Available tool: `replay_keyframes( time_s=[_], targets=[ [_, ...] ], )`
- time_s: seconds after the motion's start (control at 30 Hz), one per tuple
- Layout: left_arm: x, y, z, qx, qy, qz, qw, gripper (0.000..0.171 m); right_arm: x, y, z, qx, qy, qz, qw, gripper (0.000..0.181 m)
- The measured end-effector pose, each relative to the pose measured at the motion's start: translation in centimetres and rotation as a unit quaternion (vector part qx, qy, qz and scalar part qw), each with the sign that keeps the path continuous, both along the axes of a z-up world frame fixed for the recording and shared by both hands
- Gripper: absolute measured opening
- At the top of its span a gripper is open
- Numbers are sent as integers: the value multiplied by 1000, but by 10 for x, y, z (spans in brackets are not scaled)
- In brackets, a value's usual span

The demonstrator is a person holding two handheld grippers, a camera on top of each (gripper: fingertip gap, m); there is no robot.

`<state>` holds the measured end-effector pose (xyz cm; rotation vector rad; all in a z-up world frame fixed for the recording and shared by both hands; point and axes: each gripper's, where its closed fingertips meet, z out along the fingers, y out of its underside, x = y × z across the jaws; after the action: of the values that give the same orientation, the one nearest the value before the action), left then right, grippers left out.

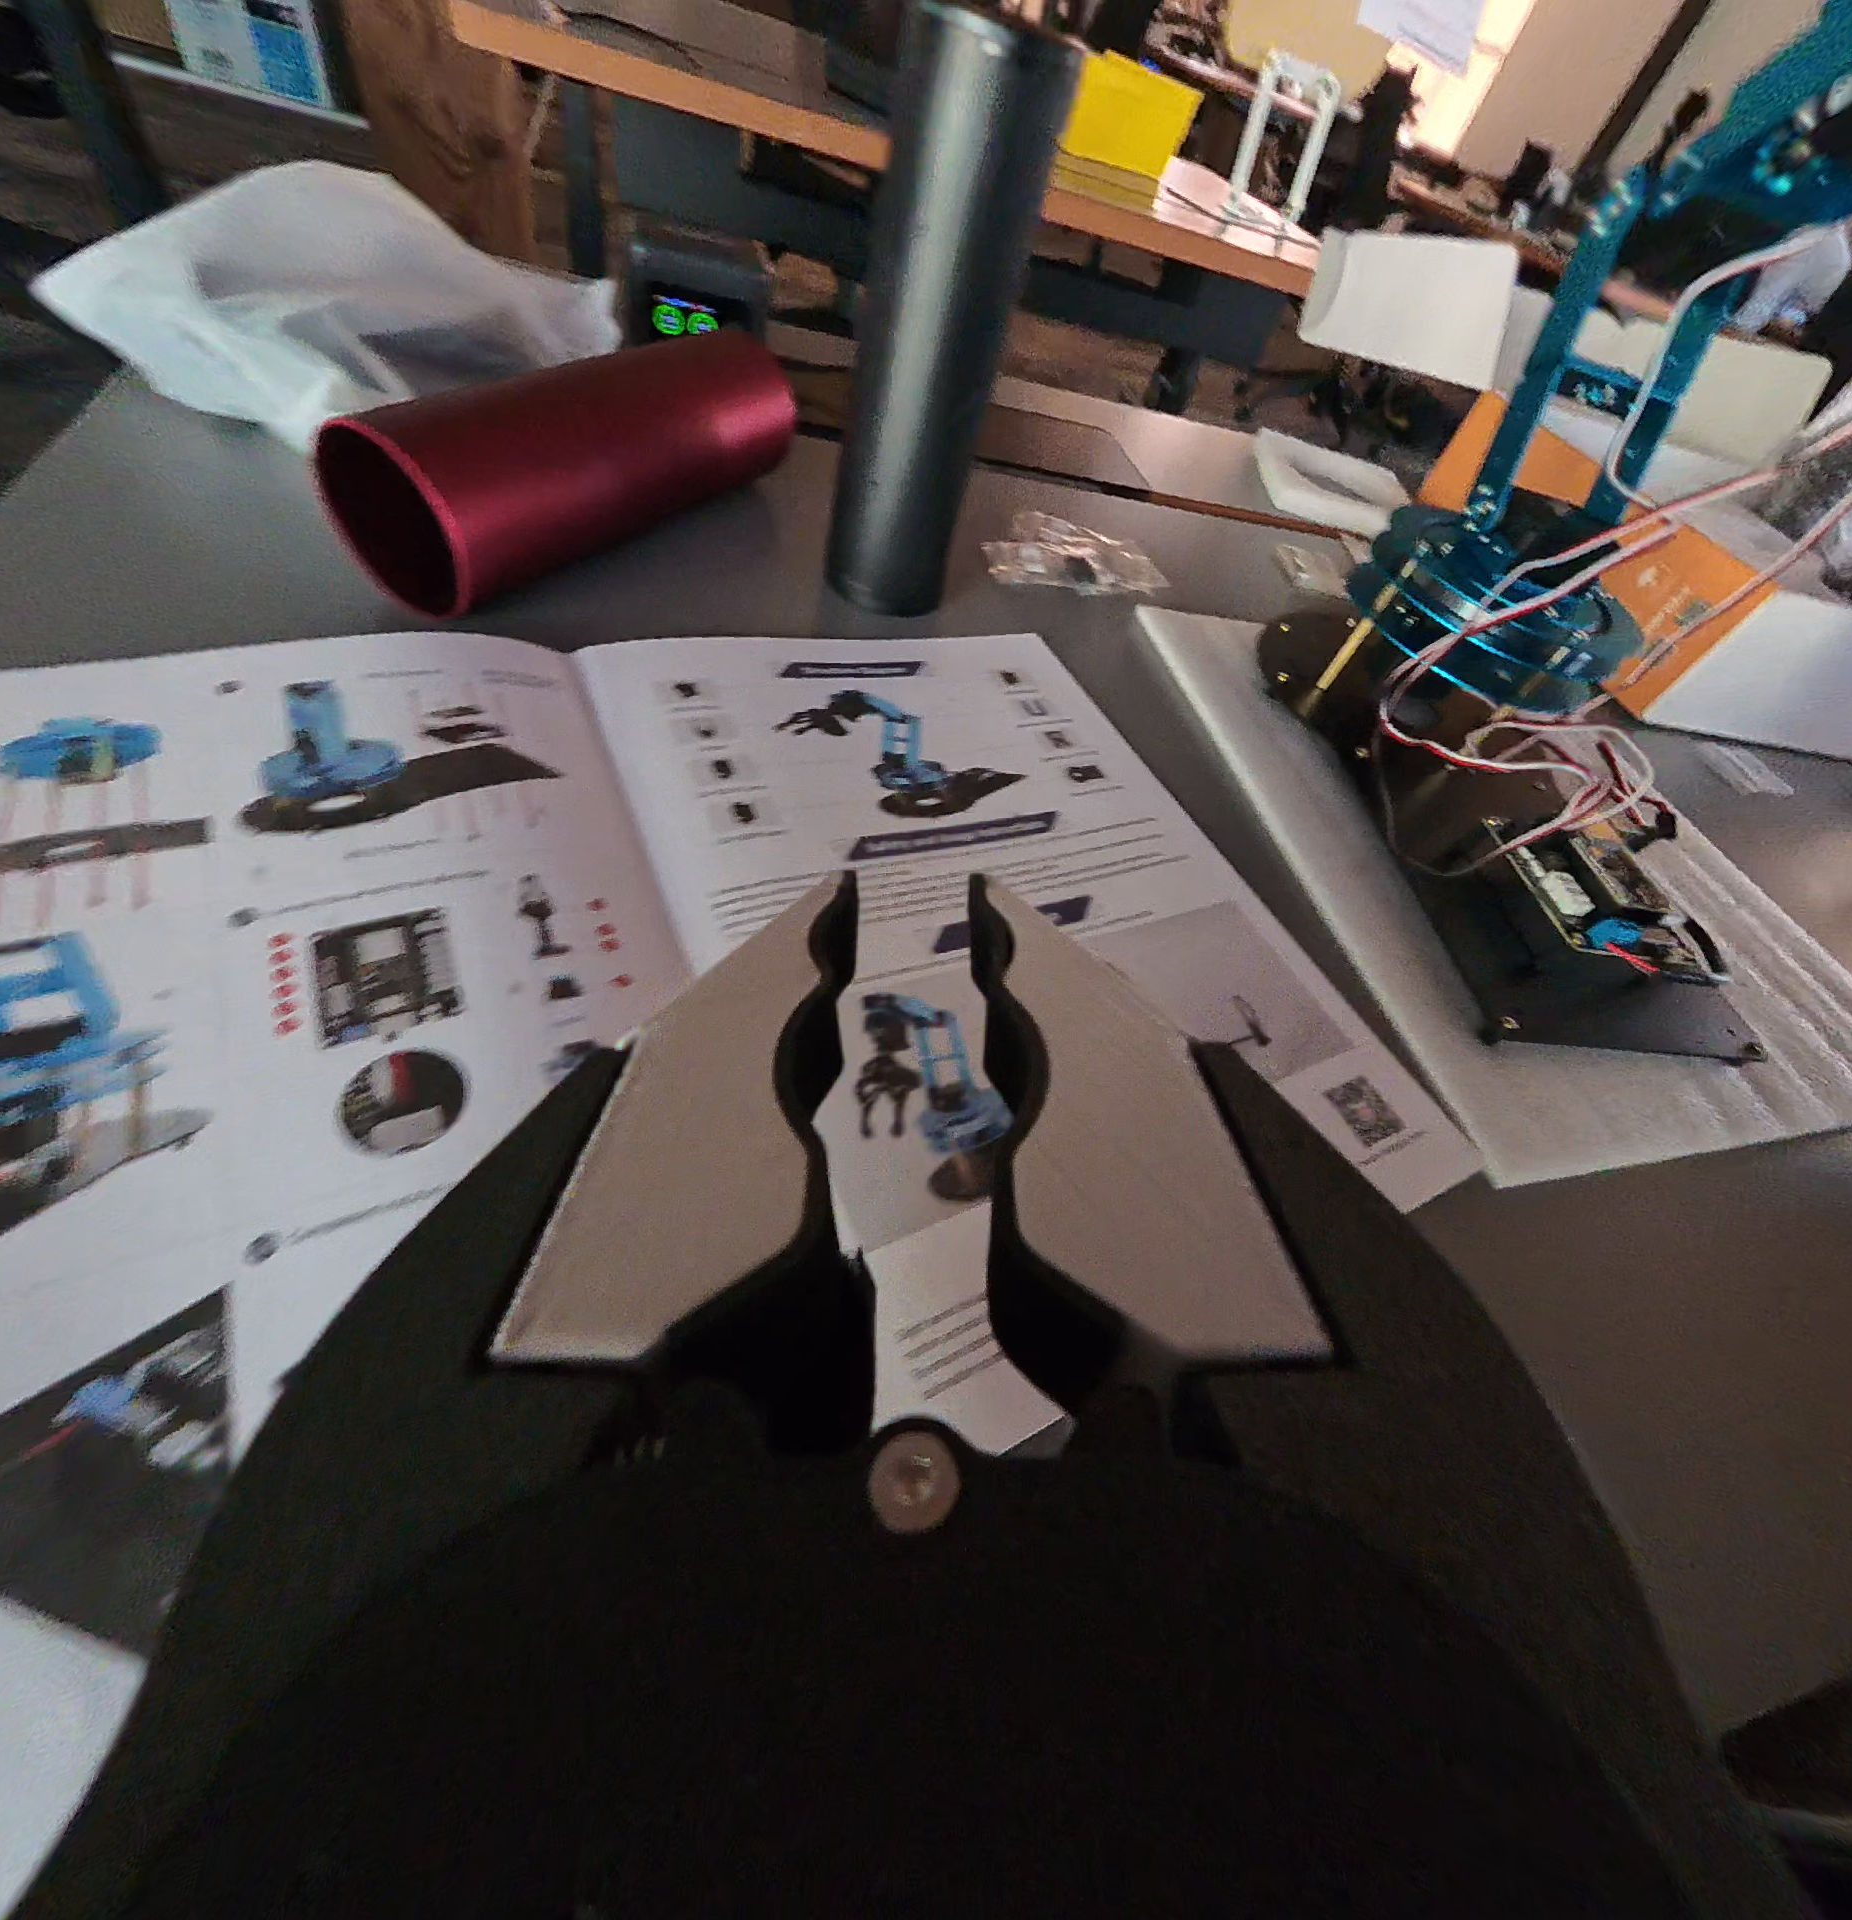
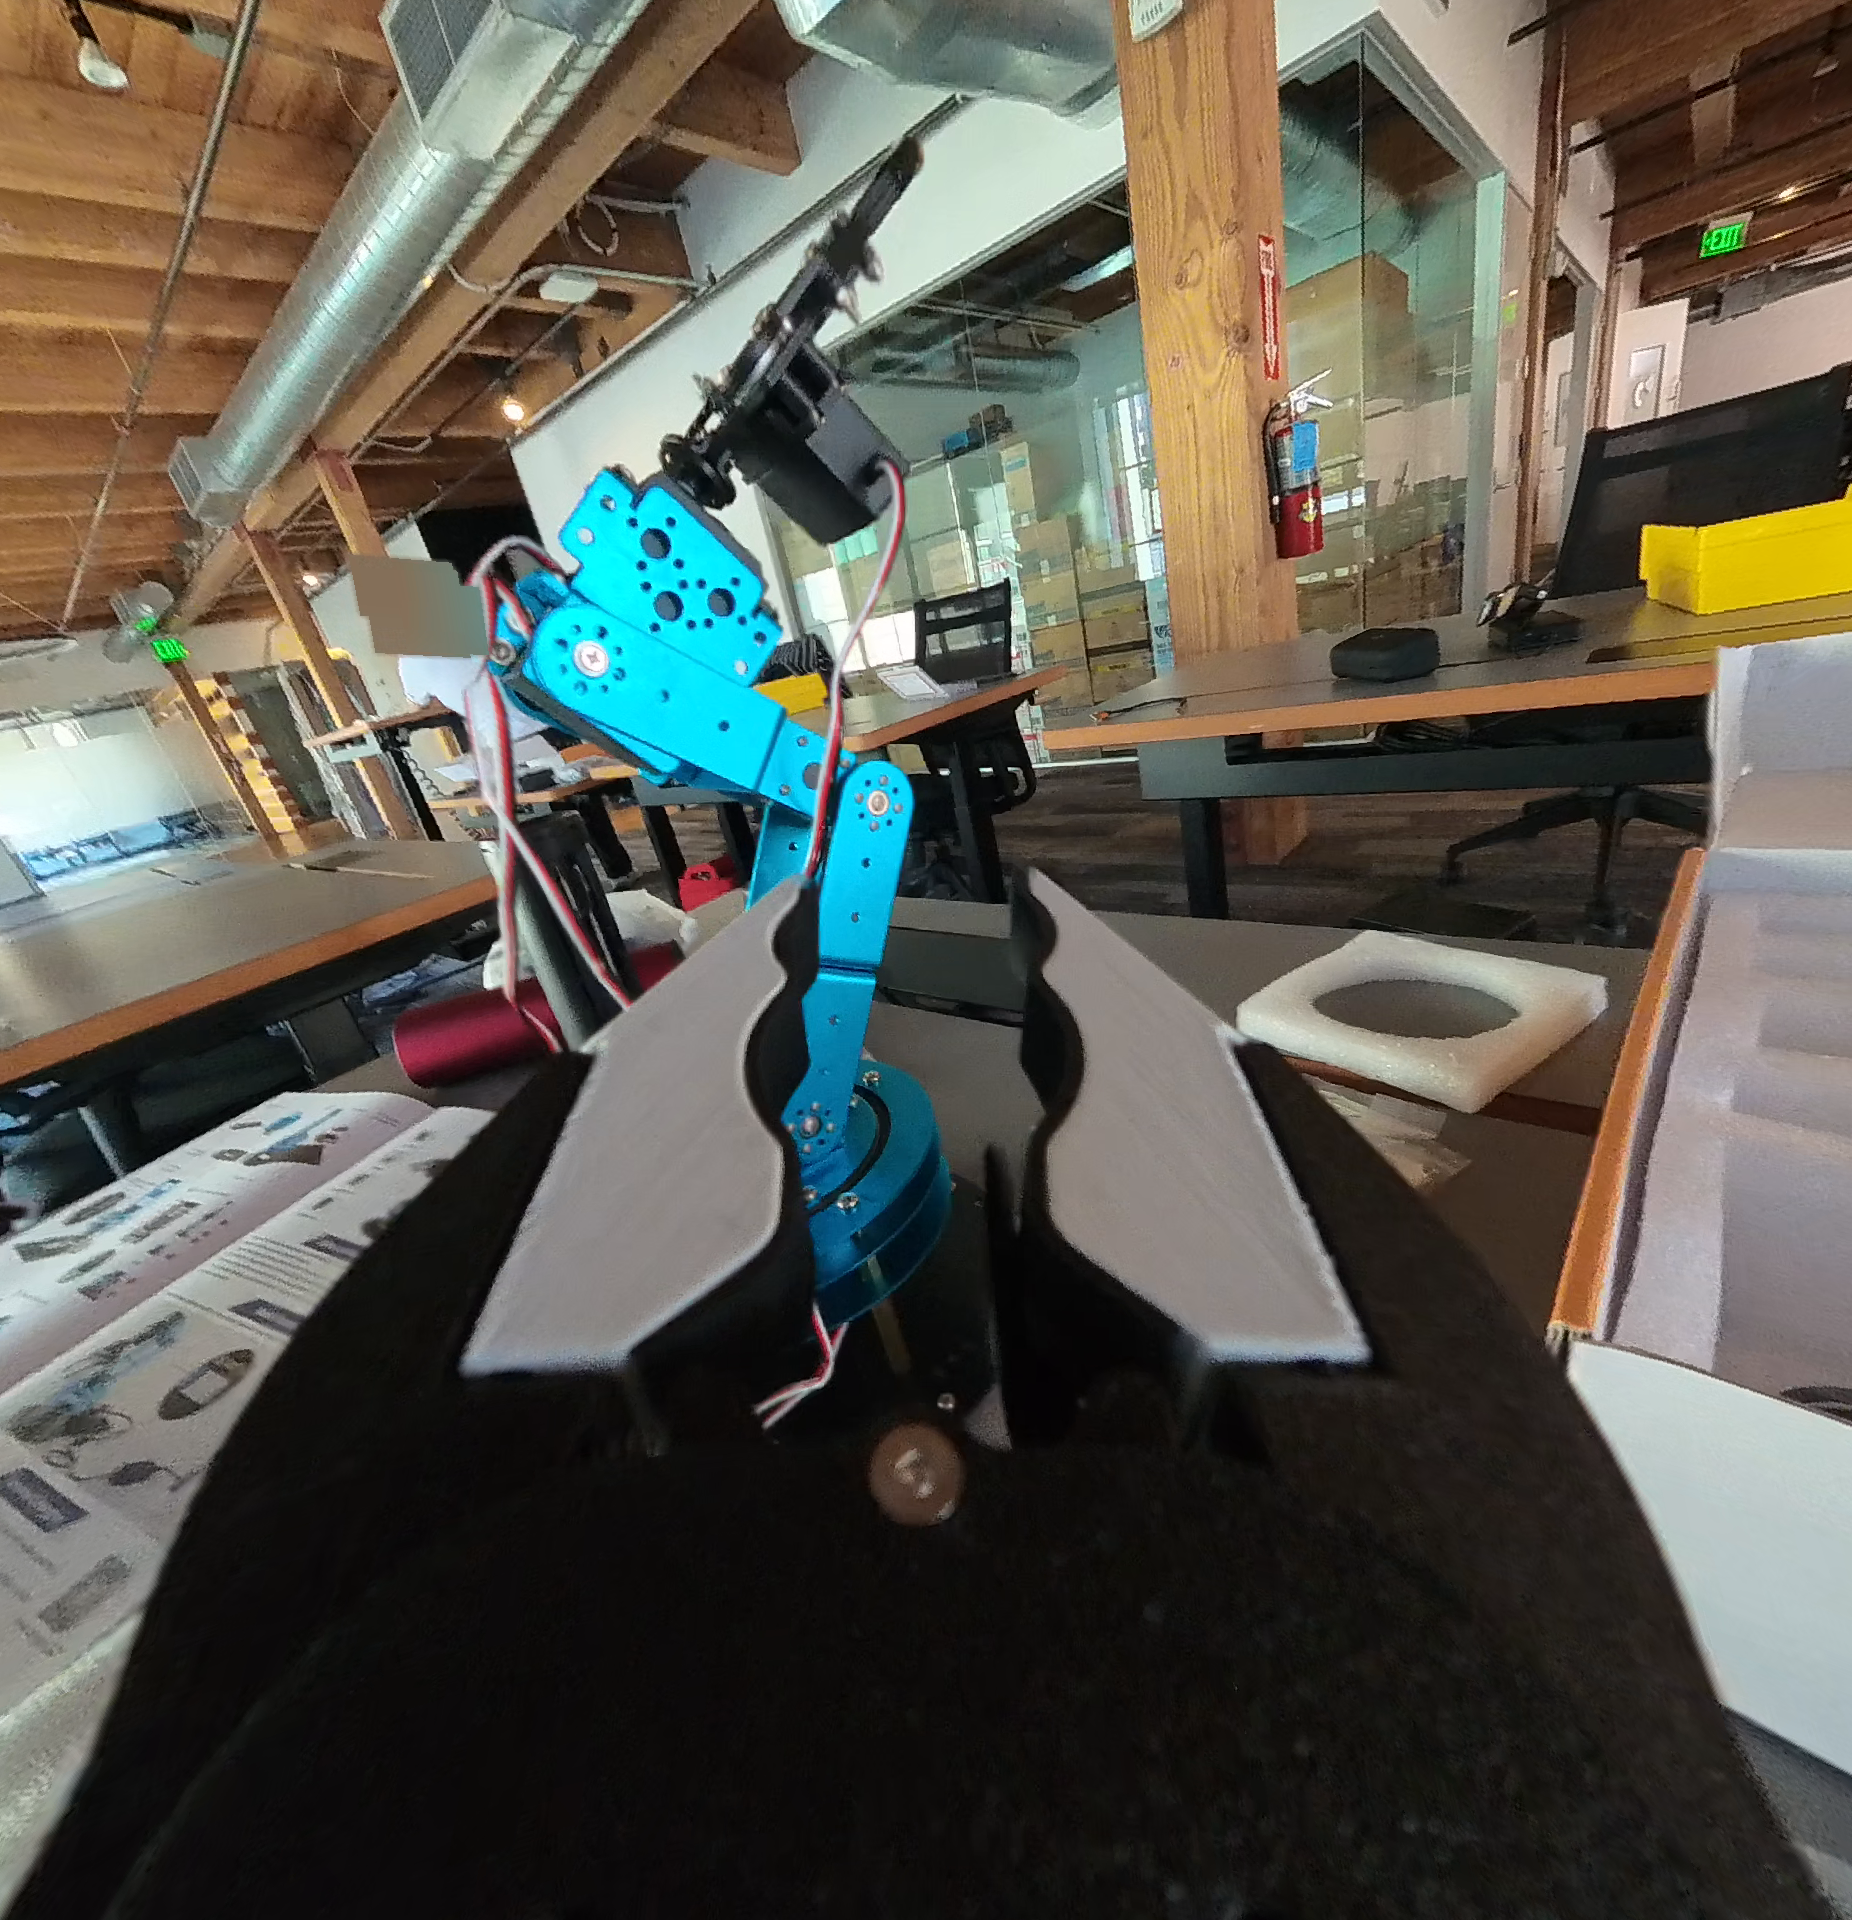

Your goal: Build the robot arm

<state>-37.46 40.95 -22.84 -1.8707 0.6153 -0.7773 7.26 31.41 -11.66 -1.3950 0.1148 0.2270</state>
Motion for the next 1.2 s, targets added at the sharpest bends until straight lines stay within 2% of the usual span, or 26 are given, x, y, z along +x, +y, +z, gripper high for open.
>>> replay_keyframes(
  time_s=[0.1,0.2,0.37,0.5,0.67,0.9,1.2],
  targets=[
    [-25,6,-2,-1,-28,24,999,20,-2,3,-5,-13,-29,-9,999,35],
    [-37,2,-2,2,-56,22,998,20,-5,4,-7,-17,-73,-20,997,34],
    [-54,-11,-2,38,-52,19,998,20,-2,8,-16,-33,-111,-37,993,33],
    [-55,-16,-16,55,-32,11,998,20,6,7,-17,-34,-88,-38,995,33],
    [-49,-25,-12,82,-36,-19,996,20,15,5,-20,-32,-56,-39,997,32],
    [-46,-26,-18,65,-24,-28,997,22,23,10,-35,-52,-27,-37,998,31],
    [-46,-25,-18,61,-25,-28,997,22,18,13,-40,-62,-34,-32,997,30]
  ],
)
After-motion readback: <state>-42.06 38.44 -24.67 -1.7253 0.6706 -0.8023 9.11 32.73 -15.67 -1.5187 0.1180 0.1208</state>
